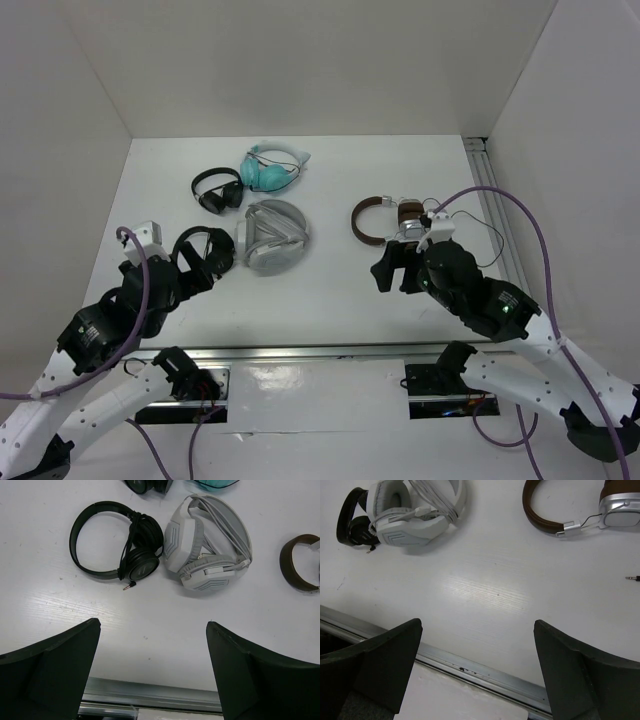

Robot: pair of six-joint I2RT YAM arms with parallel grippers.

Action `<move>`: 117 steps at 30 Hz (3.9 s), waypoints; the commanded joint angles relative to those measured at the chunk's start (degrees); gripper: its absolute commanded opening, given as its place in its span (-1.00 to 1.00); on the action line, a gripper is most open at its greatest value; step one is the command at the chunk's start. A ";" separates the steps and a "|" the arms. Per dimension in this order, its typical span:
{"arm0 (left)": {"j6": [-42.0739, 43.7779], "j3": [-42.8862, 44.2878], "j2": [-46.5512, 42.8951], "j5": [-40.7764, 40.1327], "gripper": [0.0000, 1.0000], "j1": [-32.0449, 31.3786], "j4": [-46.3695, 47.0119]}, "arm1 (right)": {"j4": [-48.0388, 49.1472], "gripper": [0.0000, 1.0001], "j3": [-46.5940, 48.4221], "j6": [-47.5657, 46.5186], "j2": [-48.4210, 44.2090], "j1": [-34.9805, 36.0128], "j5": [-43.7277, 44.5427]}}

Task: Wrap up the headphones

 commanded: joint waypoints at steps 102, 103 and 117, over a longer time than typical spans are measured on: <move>19.59 56.91 46.23 7.34 -1.00 9.82 -7.05 | 36.70 0.97 -5.16 -12.30 -7.87 -1.89 -24.21; 19.59 55.23 42.47 6.80 -1.00 9.82 -6.09 | 38.46 0.97 -6.38 -12.31 -5.93 -1.89 -25.08; 19.06 52.66 40.14 8.11 -1.00 10.88 -6.34 | 54.47 0.82 -13.51 -28.65 7.97 -1.89 -23.43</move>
